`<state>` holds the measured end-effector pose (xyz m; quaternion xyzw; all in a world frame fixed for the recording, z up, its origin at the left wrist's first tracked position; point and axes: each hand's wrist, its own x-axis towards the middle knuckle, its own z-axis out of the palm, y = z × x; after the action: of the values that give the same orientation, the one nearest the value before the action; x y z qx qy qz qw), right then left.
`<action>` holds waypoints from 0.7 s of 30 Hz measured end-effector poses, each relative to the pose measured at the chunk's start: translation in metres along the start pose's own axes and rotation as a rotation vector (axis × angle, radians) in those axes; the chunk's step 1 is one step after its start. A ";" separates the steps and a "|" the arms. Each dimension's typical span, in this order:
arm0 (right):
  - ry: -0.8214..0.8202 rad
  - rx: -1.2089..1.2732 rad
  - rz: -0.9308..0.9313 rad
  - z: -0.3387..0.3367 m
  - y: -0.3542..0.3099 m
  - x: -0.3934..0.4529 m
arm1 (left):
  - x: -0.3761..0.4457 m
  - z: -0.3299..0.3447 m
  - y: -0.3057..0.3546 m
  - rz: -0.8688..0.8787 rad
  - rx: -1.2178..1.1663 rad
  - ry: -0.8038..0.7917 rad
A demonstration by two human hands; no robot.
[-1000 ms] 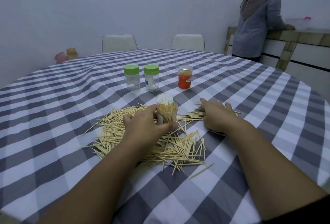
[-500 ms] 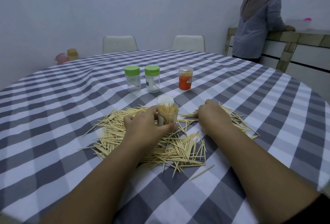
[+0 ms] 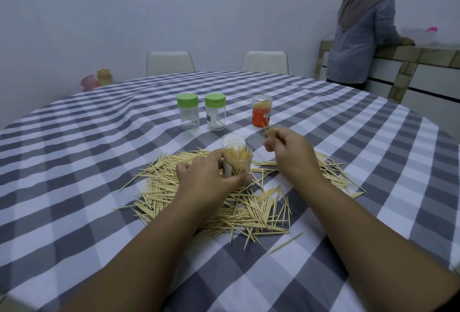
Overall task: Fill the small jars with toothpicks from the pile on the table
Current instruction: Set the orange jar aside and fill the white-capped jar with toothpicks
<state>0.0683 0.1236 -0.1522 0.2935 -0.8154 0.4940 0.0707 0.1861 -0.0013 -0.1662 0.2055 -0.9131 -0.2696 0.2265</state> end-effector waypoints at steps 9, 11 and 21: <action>-0.039 0.905 0.065 0.003 -0.019 -0.004 | 0.000 0.001 0.000 0.009 0.005 0.004; -0.030 0.978 0.054 0.002 -0.022 -0.005 | 0.000 0.001 0.000 0.009 0.004 0.003; -0.154 0.756 0.020 0.013 -0.027 -0.018 | 0.002 0.004 -0.001 0.030 0.005 0.008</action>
<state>0.1005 0.1104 -0.1456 0.3272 -0.5813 0.7370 -0.1088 0.1828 -0.0018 -0.1691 0.1934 -0.9158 -0.2632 0.2338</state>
